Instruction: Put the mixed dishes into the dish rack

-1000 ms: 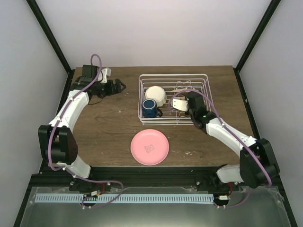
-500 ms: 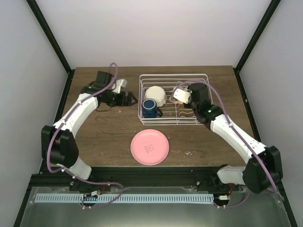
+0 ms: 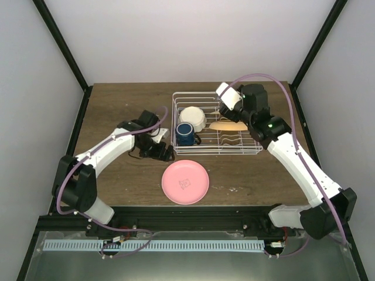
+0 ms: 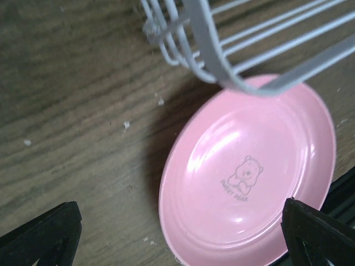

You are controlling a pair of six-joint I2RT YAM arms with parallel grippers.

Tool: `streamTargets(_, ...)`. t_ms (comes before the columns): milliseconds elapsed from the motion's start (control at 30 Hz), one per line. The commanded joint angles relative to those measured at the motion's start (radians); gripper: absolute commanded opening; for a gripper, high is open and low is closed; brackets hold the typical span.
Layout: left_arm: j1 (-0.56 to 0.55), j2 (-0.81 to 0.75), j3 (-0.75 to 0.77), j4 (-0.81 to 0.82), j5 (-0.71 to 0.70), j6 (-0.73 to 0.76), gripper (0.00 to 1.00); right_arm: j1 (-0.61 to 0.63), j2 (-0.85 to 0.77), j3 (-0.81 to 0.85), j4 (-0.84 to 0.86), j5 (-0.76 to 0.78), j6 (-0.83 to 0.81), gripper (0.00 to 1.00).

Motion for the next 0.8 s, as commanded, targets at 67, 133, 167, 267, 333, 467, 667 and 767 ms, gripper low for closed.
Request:
streamTargets(67, -0.076, 0.017, -0.051, -0.020, -0.148, -0.009, 1.00, 0.006, 0.042, 0.112, -0.045, -0.053, 0.173, 0.72)
streamTargets(133, -0.088, 0.037, -0.063, -0.016, -0.170, -0.021, 1.00, 0.007, 0.060, 0.129, -0.062, -0.055, 0.189, 0.72)
streamTargets(167, -0.092, 0.047, -0.068, -0.011, -0.175, -0.025, 1.00, 0.007, 0.063, 0.134, -0.068, -0.055, 0.193, 0.72)
streamTargets(267, -0.105, 0.072, -0.082, 0.003, -0.176, -0.033, 1.00, 0.007, 0.062, 0.135, -0.079, -0.052, 0.194, 0.70)
streamTargets(333, -0.116, 0.087, -0.087, 0.019, -0.179, -0.037, 1.00, 0.007, 0.057, 0.132, -0.086, -0.053, 0.189, 0.68)
streamTargets(467, -0.140, 0.148, -0.073, 0.043, -0.169, -0.028, 1.00, 0.007, 0.054, 0.126, -0.097, -0.062, 0.184, 0.65)
streamTargets(667, -0.204, 0.231, -0.037, 0.046, -0.186, -0.017, 0.92, 0.007, 0.060, 0.125, -0.101, -0.068, 0.187, 0.63)
streamTargets(767, -0.211, 0.243, -0.024, 0.031, -0.193, -0.020, 0.86, 0.007, 0.066, 0.126, -0.105, -0.056, 0.175, 0.62)
